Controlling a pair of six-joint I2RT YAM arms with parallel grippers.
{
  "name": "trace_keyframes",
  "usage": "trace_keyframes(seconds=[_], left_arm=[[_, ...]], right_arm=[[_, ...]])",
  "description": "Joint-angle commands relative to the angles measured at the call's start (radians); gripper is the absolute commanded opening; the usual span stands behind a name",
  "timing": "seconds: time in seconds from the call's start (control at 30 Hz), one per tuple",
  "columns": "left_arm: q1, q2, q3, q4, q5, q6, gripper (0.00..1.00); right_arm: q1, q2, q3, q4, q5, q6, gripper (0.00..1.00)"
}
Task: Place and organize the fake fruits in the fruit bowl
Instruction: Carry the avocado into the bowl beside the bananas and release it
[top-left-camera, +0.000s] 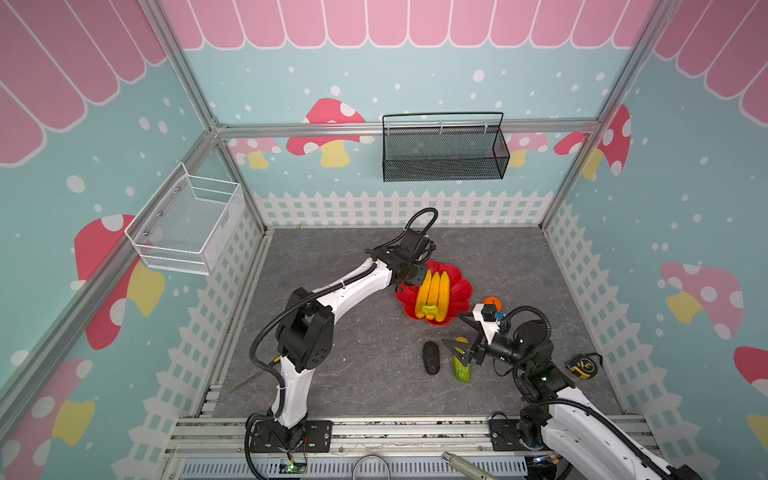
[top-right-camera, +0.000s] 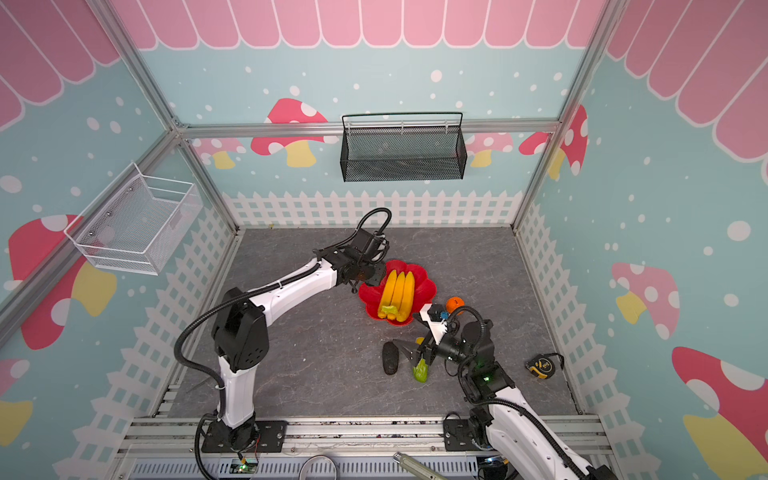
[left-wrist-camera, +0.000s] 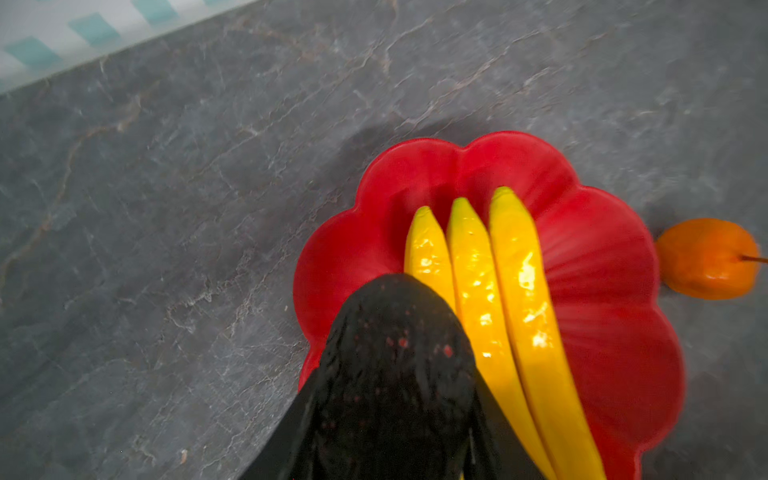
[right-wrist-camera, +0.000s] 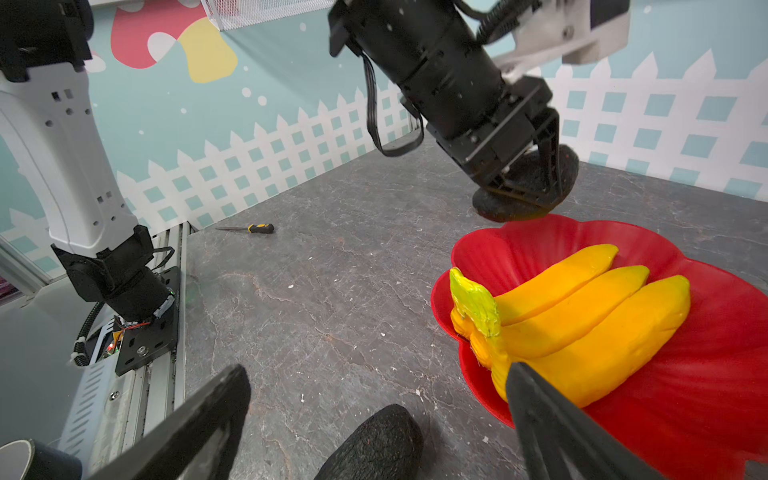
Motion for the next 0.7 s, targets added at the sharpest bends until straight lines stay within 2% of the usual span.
trace_keyframes(seconds=[0.0,0.4,0.67], left_arm=[[0.000,0.031,0.046,-0.036,-0.065,-0.075,0.39],[-0.013,0.123,0.062,0.035,-0.084,-0.066,0.43],[-0.020,0.185,0.123,0.044,-0.111,-0.072,0.46]], right_arm=[[0.006,-0.002,0.001,0.001,0.003,-0.021,0.99],[0.006,0.003,0.001,0.002,0.011,-0.023,0.99],[0.006,0.011,0.001,0.002,0.012,-0.025,0.98]])
